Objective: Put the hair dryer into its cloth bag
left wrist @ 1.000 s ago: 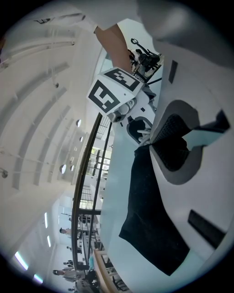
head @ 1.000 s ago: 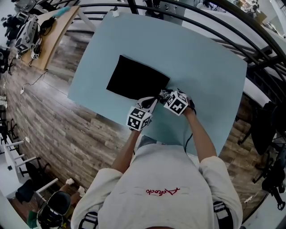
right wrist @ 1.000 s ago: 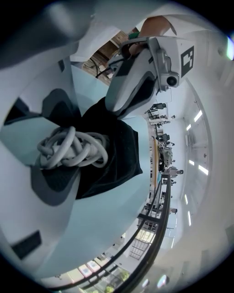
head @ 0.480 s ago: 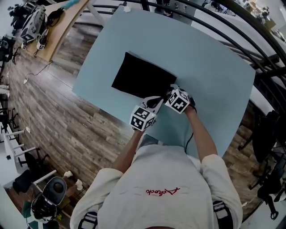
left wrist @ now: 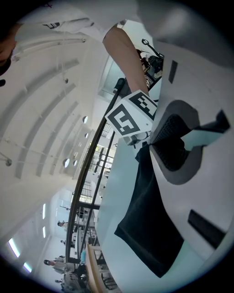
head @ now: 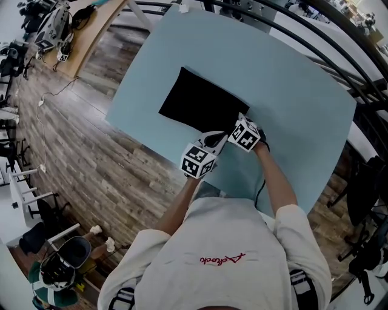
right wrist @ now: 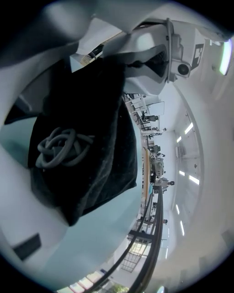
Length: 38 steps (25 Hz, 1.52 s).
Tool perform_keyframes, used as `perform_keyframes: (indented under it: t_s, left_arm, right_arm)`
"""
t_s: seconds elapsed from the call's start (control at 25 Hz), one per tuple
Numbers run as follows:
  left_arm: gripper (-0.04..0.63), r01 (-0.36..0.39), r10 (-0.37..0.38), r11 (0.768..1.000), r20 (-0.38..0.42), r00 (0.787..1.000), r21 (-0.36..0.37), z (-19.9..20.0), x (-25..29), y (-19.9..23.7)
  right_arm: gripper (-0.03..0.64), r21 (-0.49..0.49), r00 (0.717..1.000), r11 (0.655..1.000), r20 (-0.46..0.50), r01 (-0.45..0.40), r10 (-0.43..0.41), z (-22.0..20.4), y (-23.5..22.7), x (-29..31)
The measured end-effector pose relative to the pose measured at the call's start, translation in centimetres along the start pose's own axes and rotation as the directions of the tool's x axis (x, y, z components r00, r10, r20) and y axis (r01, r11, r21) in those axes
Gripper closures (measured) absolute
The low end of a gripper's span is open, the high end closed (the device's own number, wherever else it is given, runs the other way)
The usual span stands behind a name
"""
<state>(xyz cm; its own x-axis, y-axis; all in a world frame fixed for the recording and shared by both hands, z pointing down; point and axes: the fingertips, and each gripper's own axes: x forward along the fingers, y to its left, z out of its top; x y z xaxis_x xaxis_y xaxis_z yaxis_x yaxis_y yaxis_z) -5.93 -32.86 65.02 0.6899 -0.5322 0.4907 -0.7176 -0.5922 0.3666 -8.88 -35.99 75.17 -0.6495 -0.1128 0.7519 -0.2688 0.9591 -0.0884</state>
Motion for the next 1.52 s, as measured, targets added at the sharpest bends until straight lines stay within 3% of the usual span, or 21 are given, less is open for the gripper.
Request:
perform_keyframes:
  t_s: [0.32, 0.6, 0.64, 0.76, 0.84, 0.92, 1.04, 1.2, 1.28, 1.44, 1.52]
  left_arm:
    - [0.583, 0.011, -0.011, 1.000, -0.012, 1.000, -0.017, -0.8, -0.1, 0.5]
    - [0.581, 0.049, -0.049, 0.998, -0.006, 0.999, 0.026, -0.9, 0.1, -0.4]
    - [0.564, 0.075, -0.075, 0.997, 0.002, 0.997, 0.034, -0.7, 0.3, -0.9]
    - [0.402, 0.152, -0.155, 0.986, 0.043, 0.987, 0.066, 0.3, 0.8, -2.9]
    - [0.371, 0.166, -0.174, 0.981, 0.078, 0.982, 0.097, 1.1, 0.8, -3.6]
    - [0.364, 0.174, -0.187, 0.978, 0.112, 0.976, 0.117, 2.0, 0.6, -4.0]
    - [0.354, 0.193, -0.215, 0.972, 0.170, 0.962, 0.136, 3.7, -0.6, -3.9]
    - [0.356, 0.245, -0.282, 0.953, 0.222, 0.933, 0.181, 5.4, -1.9, -4.8]
    - [0.371, 0.247, -0.288, 0.949, 0.219, 0.932, 0.196, 5.4, -2.1, -4.8]
    - [0.489, 0.226, -0.274, 0.951, 0.232, 0.933, 0.212, 5.5, -3.5, -3.2]
    - [0.561, 0.216, -0.265, 0.953, 0.238, 0.934, 0.213, 5.4, -4.2, -2.2]
  right_arm:
    - [0.339, 0.015, 1.000, 1.000, -0.015, 0.009, -0.009, -0.7, 0.0, 1.0]
    - [0.290, 0.041, 0.997, 0.997, 0.022, 0.066, -0.067, -1.2, -0.6, -1.6]
    - [0.288, 0.049, 0.996, 0.995, 0.021, 0.084, -0.085, -1.6, -0.9, -2.2]
    - [0.287, 0.142, 0.984, 0.977, 0.058, 0.158, -0.168, -2.7, -2.2, -5.0]
    - [0.288, 0.286, 0.961, 0.936, 0.120, 0.206, -0.248, -3.1, -3.2, -7.5]
    - [0.288, 0.431, 0.923, 0.873, 0.188, 0.229, -0.335, -3.4, -4.2, -10.2]
    - [0.288, 0.548, 0.867, 0.806, 0.266, 0.224, -0.422, -2.6, -4.7, -13.3]
    - [0.291, 0.549, 0.836, 0.799, 0.298, 0.245, -0.461, -1.1, -4.5, -14.9]
    - [0.310, 0.540, 0.826, 0.800, 0.302, 0.263, -0.476, -0.4, -4.1, -15.1]
    - [0.412, 0.546, 0.788, 0.781, 0.317, 0.303, -0.528, 1.3, -3.5, -15.8]
    - [0.496, 0.560, 0.765, 0.768, 0.333, 0.310, -0.551, 2.0, -3.0, -16.4]
